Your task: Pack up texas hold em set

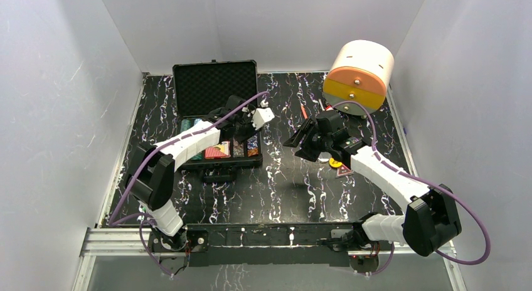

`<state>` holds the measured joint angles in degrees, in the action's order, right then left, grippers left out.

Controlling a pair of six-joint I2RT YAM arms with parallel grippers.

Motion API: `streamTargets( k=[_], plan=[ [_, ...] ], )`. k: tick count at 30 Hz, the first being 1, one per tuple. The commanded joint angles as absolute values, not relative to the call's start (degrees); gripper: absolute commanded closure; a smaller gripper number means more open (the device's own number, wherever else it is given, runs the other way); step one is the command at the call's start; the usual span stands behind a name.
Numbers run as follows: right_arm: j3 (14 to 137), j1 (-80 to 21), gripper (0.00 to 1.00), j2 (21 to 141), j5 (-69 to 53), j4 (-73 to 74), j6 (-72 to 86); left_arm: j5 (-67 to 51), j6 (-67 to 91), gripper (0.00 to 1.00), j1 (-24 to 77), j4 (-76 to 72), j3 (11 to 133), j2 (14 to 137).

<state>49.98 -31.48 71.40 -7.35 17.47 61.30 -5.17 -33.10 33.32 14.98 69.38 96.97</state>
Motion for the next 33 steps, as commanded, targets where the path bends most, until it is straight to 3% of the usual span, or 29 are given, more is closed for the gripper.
streamTargets(
  k=[1,17,33],
  plan=[
    [50.03,-31.04,0.33,70.53,-7.21,16.45,60.66,-6.65,-32.1,0.74,32.65,15.29,70.9,93.72],
    [51.06,-29.4,0.33,73.63,-2.36,20.42,55.54,-12.09,-24.52,0.98,31.55,11.78,66.83,93.29],
    [50.73,-29.36,0.33,73.75,-2.28,20.27,55.5,-14.12,-24.85,0.98,31.45,14.5,68.29,97.1]
  ],
)
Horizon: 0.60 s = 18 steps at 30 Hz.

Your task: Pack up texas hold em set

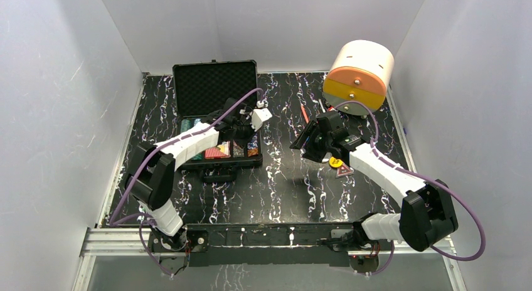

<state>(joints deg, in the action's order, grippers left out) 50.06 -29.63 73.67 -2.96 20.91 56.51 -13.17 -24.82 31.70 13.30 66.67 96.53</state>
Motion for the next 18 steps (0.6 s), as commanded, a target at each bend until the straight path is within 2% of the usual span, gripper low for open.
streamTargets(
  k=[1,10,15,18],
  plan=[
    [50.77,-29.33,0.33,73.83,-2.26,20.23,55.46,-13.65,-24.9,0.99,31.42,14.36,68.25,97.3],
    [50.84,-29.1,0.33,73.93,-1.45,20.47,54.6,-11.64,-24.97,1.0,31.46,13.96,69.24,97.16],
    [53.05,-28.45,0.32,75.65,2.04,22.74,51.24,-13.88,-24.55,0.76,31.23,17.09,71.59,93.02],
    [55.71,-27.85,0.32,78.88,5.61,25.37,48.19,-14.14,-22.5,0.67,31.01,18.36,72.2,90.0]
  ],
)
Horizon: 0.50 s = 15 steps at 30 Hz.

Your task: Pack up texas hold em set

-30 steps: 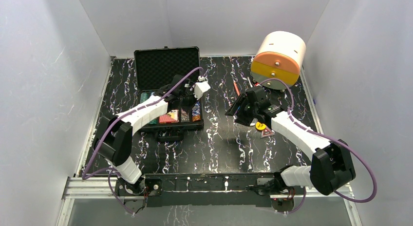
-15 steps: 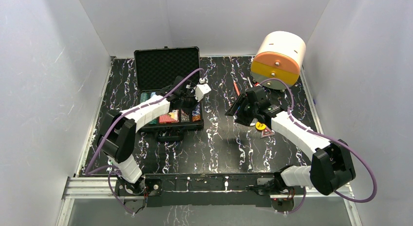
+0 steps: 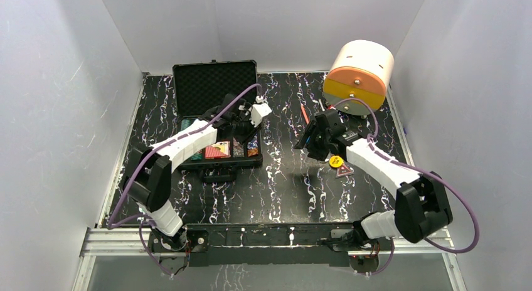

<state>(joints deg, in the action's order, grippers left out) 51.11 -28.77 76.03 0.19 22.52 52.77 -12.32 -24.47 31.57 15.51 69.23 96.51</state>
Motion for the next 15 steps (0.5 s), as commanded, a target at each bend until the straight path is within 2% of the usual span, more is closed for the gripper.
streamTargets(
  k=[1,5,10,15],
  plan=[
    [56.59,-27.71,0.32,80.24,7.13,26.0,46.45,-13.4,-20.36,0.62,30.88,17.57,71.8,88.68],
    [60.74,-26.63,0.3,86.39,13.66,28.37,42.22,-7.65,-7.57,0.5,30.03,10.75,67.99,82.64],
    [67.95,-25.45,0.23,96.16,18.18,30.89,36.45,-7.68,11.48,0.39,29.64,9.62,64.54,75.99],
    [74.23,-24.88,0.2,104.39,19.31,32.9,30.88,-7.26,21.38,0.33,29.7,9.4,57.92,69.72]
  ],
)
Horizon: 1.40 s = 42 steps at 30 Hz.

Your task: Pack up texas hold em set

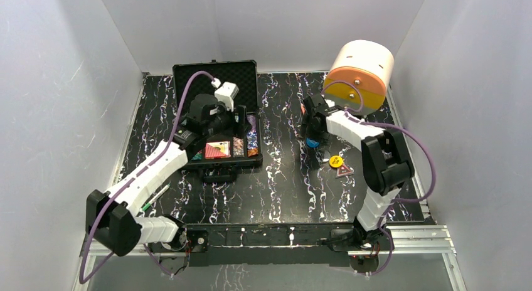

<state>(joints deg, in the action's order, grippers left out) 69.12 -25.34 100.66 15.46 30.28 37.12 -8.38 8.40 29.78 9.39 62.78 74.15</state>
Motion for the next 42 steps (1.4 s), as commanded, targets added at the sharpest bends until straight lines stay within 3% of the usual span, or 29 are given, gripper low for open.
streamTargets(
  k=[1,7,11,20,27,34,42],
  plan=[
    [75.06,-24.8,0.2,105.43,19.22,33.08,29.93,-6.57,22.76,0.32,29.65,8.76,56.25,68.02],
    [74.49,-24.37,0.19,106.01,21.82,34.93,27.68,-3.89,24.06,0.27,29.64,8.98,50.81,62.09],
    [70.06,-23.42,0.12,102.49,22.15,34.59,27.12,-4.44,24.02,0.26,29.71,10.34,50.67,62.17],
    [62.93,-21.21,0.09,100.11,10.68,32.08,20.98,-4.91,22.83,0.26,29.69,9.53,51.48,63.45],
    [62.14,-21.2,0.2,100.6,3.58,31.06,16.32,-4.75,22.07,0.25,29.66,9.88,51.77,63.72],
    [62.93,-21.43,0.42,101.87,4.72,32.05,17.62,-3.99,21.8,0.25,29.69,10.01,52.07,63.68],
    [63.55,-25.02,0.46,95.84,7.62,31.75,21.52,0.08,21.58,0.25,29.68,11.48,54.08,62.45]
  ],
)
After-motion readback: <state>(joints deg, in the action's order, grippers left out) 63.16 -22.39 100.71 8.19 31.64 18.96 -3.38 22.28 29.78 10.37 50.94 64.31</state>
